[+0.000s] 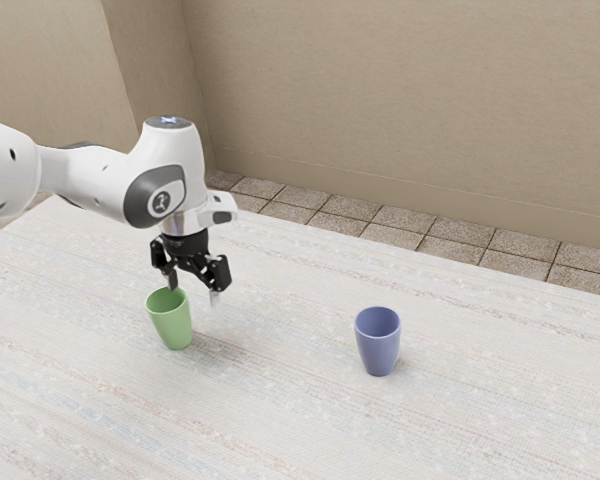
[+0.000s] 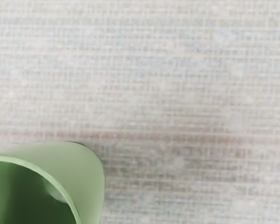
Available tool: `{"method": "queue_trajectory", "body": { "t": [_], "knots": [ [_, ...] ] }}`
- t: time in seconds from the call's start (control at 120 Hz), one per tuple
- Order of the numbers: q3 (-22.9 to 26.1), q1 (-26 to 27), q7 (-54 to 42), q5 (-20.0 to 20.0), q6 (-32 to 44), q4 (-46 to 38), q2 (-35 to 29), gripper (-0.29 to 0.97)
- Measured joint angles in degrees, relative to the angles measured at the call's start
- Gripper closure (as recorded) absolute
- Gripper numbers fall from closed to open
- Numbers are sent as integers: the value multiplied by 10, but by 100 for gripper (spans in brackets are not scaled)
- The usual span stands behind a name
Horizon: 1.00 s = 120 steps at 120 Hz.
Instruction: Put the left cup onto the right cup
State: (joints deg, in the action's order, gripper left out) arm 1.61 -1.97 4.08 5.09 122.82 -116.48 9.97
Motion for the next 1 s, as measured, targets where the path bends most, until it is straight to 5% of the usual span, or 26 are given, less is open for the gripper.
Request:
{"method": "queue_trajectory", "body": {
  "t": [1.0],
  "knots": [
    [0, -26, -28, -7, 5, -35, -20, 0]
  ]
}}
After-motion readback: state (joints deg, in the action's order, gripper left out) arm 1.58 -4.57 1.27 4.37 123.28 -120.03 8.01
